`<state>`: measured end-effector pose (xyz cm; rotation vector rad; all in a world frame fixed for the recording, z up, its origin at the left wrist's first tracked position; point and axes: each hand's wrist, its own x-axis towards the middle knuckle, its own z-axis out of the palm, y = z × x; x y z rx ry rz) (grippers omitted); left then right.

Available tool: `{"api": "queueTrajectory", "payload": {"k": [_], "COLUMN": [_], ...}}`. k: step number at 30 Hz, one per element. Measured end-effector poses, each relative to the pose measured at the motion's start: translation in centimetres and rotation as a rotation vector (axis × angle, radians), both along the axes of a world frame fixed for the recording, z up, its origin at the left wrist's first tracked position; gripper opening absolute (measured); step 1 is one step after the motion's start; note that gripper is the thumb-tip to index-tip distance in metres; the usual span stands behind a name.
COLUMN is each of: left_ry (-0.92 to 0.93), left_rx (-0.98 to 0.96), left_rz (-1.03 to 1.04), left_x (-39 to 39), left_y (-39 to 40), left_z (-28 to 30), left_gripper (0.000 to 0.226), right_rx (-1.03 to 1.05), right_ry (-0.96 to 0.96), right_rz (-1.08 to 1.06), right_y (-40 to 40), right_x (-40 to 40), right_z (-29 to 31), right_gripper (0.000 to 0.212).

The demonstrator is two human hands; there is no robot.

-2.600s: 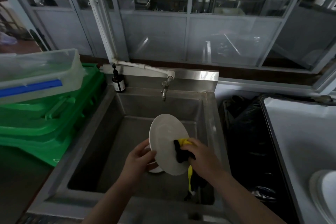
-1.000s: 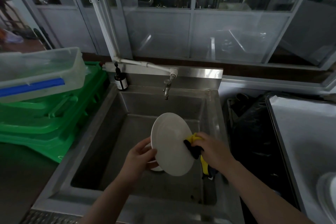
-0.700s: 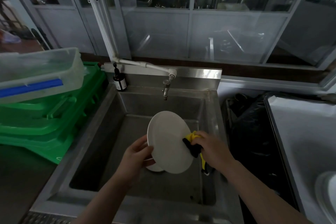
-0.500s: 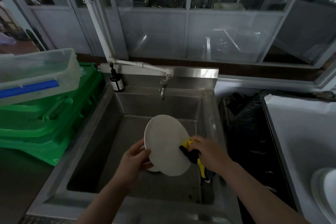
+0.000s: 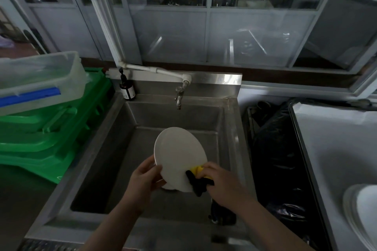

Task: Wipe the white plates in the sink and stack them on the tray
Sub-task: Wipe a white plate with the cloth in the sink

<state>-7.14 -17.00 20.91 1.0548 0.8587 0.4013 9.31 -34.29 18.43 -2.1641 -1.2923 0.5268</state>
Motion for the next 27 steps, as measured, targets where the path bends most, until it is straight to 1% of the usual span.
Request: {"api": "queueTrajectory", "payload": {"k": [5, 10, 13, 15, 19, 22, 24, 27], "left_ry": [0.013, 0.012, -0.006, -0.021, -0.022, -0.010, -0.009, -0.027], "left_rx": [-0.006, -0.026, -0.056, -0.068, -0.088, -0.085, -0.086, -0.089], "left_rz": [0.039, 0.083, 0.109, 0.124, 0.138, 0.138, 0.135, 0.120], "left_x": [0.3, 0.8, 0.9, 0.9, 0.9, 0.8, 0.7, 0.6], "left_y": [-0.2, -0.5, -0.5, -0.6, -1.1, -1.2, -1.1, -1.0], "left_z": [0.2, 0.1, 0.2, 0.5, 0.6, 0.6, 0.7, 1.1], "left_gripper": [0.033, 0.034, 0.030, 0.028, 0.029, 0.031, 0.031, 0.029], "right_rx": [0.115, 0.303, 0.403, 0.406, 0.330, 0.335, 0.350, 0.399], "right_ry": [0.038, 0.216, 0.214, 0.187, 0.127, 0.086, 0.101, 0.122], "right_rz": [-0.042, -0.050, -0.065, -0.057, -0.051, -0.060, -0.110, -0.215], "right_y": [0.7, 1.4, 1.1, 0.7, 0.3, 0.1, -0.3, -1.0], "right_x": [-1.8, -3.5, -4.0, -3.9, -3.6, -3.2, -2.9, -1.9], "right_z": [0.1, 0.6, 0.2, -0.4, -1.5, -2.1, -2.1, -2.1], "right_gripper": [0.039, 0.037, 0.034, 0.032, 0.029, 0.027, 0.027, 0.035]}}
